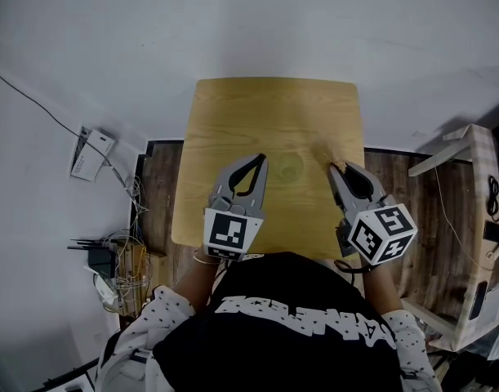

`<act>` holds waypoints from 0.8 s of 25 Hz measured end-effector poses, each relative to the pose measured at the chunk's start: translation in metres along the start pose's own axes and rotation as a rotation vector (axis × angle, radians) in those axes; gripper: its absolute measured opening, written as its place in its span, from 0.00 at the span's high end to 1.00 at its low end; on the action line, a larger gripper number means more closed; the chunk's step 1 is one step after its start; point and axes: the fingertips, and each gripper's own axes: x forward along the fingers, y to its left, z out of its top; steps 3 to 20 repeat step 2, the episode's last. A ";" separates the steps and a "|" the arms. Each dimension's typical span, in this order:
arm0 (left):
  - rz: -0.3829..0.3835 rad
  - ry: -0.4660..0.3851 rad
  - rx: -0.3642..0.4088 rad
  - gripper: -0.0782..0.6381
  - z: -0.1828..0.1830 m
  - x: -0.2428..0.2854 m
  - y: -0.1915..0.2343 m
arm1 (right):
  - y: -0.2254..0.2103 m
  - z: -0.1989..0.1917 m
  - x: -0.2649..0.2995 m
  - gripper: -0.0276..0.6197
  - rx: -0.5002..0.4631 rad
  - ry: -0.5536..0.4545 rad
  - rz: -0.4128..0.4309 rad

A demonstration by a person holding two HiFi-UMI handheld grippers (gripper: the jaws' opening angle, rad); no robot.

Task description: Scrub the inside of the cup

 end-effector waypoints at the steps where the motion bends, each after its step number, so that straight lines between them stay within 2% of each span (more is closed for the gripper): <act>1: -0.001 -0.001 0.001 0.89 0.000 0.000 0.000 | 0.001 0.000 0.000 0.84 0.000 0.000 -0.001; 20: -0.003 -0.002 0.002 0.89 0.000 -0.001 0.000 | 0.002 0.000 0.001 0.84 0.000 0.000 -0.002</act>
